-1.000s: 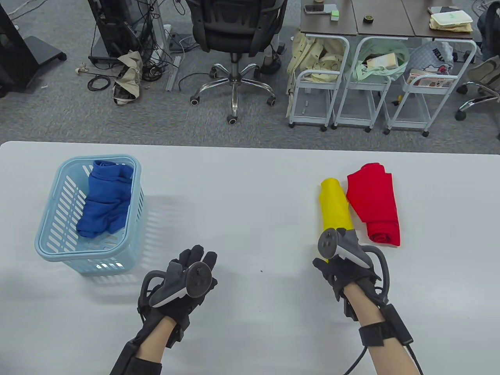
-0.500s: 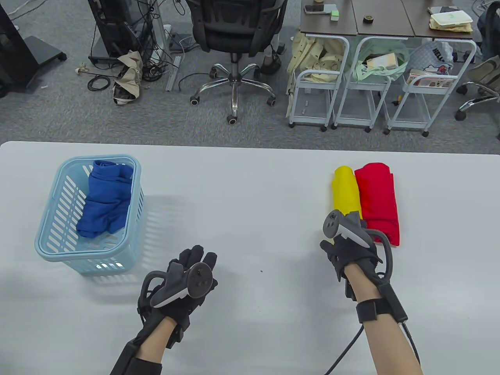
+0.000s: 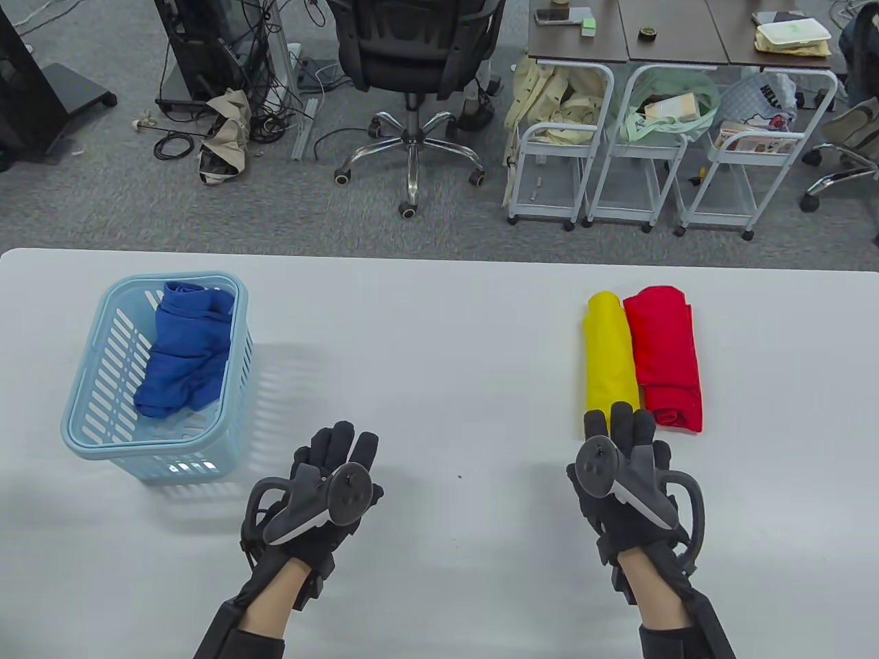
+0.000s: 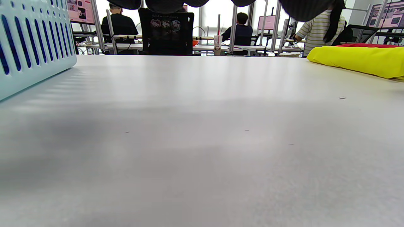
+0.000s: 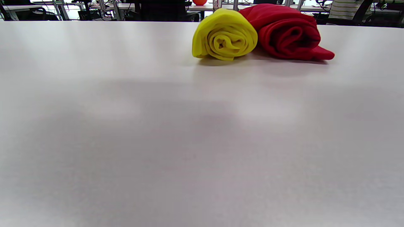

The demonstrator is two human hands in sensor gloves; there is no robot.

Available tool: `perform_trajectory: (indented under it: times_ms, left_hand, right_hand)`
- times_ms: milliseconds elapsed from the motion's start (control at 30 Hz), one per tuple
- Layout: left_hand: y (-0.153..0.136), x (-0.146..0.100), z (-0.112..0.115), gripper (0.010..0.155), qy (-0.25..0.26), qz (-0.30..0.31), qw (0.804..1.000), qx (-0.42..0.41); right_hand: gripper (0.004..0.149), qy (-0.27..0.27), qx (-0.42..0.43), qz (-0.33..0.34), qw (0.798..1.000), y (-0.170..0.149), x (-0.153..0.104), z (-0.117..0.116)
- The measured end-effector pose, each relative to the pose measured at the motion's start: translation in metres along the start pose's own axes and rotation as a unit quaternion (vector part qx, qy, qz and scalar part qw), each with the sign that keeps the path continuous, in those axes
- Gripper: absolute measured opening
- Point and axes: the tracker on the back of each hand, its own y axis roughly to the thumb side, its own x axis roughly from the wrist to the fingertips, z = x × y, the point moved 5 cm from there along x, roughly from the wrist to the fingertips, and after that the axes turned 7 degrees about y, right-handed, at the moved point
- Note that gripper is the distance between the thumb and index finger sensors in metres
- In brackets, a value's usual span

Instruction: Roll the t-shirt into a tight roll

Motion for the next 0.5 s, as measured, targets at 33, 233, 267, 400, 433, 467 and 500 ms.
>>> perform_trajectory:
  times_ms: [33, 233, 267, 400, 433, 467, 500]
  left_hand:
    - [0.0, 0.0, 0.0, 0.07, 0.002, -0.001, 1.0, -0.001]
    - [0.001, 0.0, -0.002, 0.072, 0.012, -0.004, 1.0, -0.001]
    - [0.0, 0.002, -0.006, 0.071, 0.016, -0.002, 1.0, 0.0]
    - [-0.01, 0.008, -0.025, 0.07, 0.036, -0.013, 0.999, -0.03]
    - [-0.011, 0.009, -0.029, 0.07, 0.042, -0.014, 0.998, -0.034]
    - [-0.012, 0.009, -0.036, 0.07, 0.05, -0.014, 0.998, -0.034]
    - [-0.012, 0.01, -0.04, 0.07, 0.054, -0.013, 0.998, -0.031]
  right_hand:
    - [0.08, 0.005, -0.001, 0.003, 1.0, 0.0, 0.001, -0.002]
    - [0.081, -0.005, -0.009, 0.002, 1.0, -0.011, -0.008, -0.003]
    - [0.081, -0.005, -0.004, 0.0, 1.0, -0.013, -0.009, -0.003]
    - [0.081, -0.001, 0.005, -0.002, 1.0, -0.016, -0.01, -0.004]
    - [0.081, 0.0, 0.004, -0.001, 1.0, -0.016, -0.01, -0.005]
    - [0.081, 0.002, 0.002, -0.003, 1.0, -0.016, -0.009, -0.005]
    - [0.081, 0.002, 0.001, -0.003, 1.0, -0.016, -0.009, -0.005]
